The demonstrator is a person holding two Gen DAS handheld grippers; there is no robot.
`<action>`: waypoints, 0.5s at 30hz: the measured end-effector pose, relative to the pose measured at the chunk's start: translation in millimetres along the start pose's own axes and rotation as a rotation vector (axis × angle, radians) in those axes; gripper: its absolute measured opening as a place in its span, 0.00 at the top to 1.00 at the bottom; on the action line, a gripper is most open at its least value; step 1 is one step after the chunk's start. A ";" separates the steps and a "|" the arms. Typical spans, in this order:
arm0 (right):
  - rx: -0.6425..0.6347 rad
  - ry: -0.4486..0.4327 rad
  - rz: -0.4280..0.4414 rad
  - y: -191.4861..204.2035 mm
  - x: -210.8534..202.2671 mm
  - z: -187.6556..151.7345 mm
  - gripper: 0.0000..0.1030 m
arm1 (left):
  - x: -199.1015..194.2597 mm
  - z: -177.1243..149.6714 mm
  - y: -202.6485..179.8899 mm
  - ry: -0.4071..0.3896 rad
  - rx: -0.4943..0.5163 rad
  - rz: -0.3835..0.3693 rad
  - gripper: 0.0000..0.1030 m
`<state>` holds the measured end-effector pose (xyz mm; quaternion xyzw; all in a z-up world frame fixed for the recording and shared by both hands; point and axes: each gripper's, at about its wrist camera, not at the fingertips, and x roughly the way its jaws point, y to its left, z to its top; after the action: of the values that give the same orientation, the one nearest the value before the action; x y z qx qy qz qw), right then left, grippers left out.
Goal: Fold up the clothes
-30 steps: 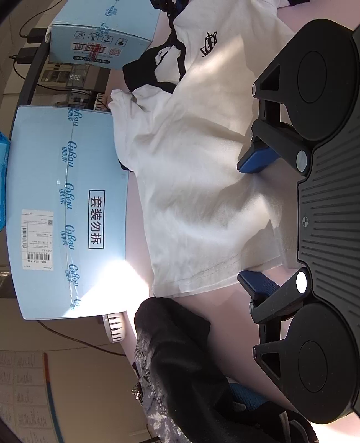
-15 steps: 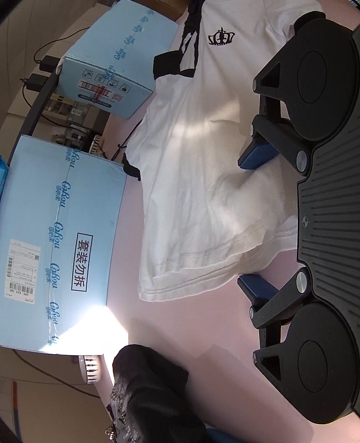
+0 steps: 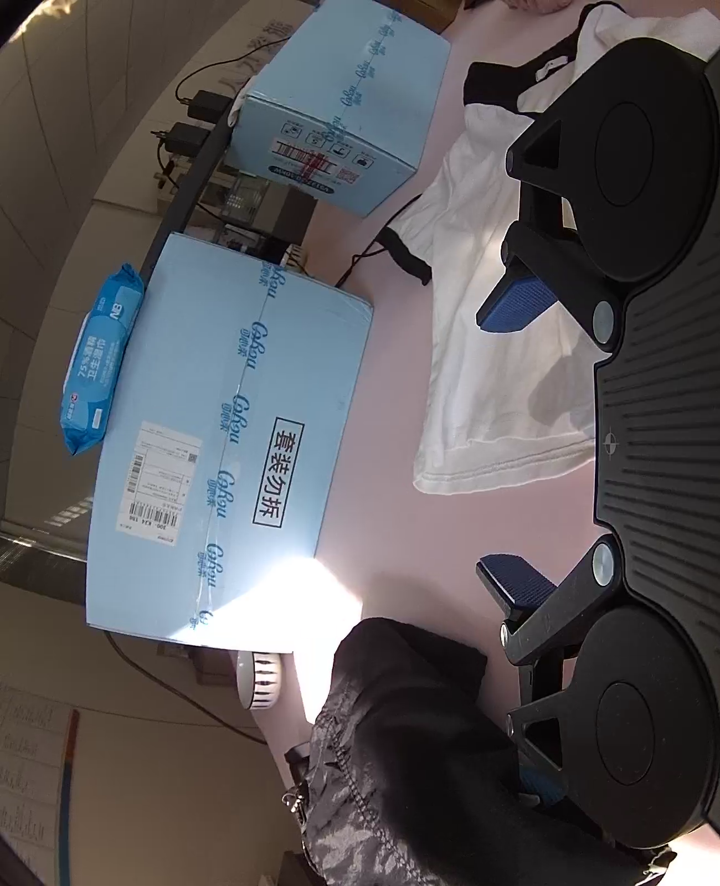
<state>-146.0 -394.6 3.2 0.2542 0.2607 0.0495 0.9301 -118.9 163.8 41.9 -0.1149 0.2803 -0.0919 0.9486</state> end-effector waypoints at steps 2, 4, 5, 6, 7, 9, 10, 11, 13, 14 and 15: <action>0.006 -0.001 0.031 9.2 8.4 8.8 0.27 | 25.8 15.1 6.1 0.077 -0.040 -0.058 0.13; 0.035 0.020 0.082 15.7 21.0 12.1 0.27 | 54.7 20.8 9.7 0.162 -0.067 -0.107 0.13; 0.055 0.046 0.112 18.9 31.2 10.9 0.27 | 70.6 22.2 11.2 0.206 -0.076 -0.123 0.13; 0.072 0.064 0.124 20.7 40.1 7.7 0.27 | 85.7 22.6 12.8 0.234 -0.083 -0.113 0.13; 0.085 0.077 0.128 21.6 47.6 3.7 0.29 | 97.0 23.5 14.3 0.241 -0.091 -0.081 0.13; 0.110 0.091 0.127 22.7 59.5 -5.0 0.30 | 113.0 25.8 16.2 0.220 -0.094 -0.036 0.14; 0.113 0.087 0.116 22.0 62.6 -8.9 0.31 | 119.5 27.0 17.0 0.202 -0.093 -0.017 0.14; 0.111 0.084 0.105 21.1 65.9 -12.1 0.31 | 124.3 28.0 17.8 0.189 -0.095 -0.010 0.14; 0.115 0.077 0.088 17.2 69.7 -13.6 0.31 | 129.7 30.6 19.1 0.184 -0.132 -0.057 0.15; 0.123 0.073 0.081 13.0 70.0 -16.2 0.31 | 131.9 31.6 19.4 0.193 -0.159 -0.092 0.16; 0.133 0.071 0.081 9.2 70.4 -16.6 0.31 | 134.7 32.1 18.8 0.206 -0.187 -0.128 0.23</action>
<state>-93.6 -363.4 -36.7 0.3236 0.2856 0.0785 0.8986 12.2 154.9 -5.8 -0.2103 0.3755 -0.1370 0.8922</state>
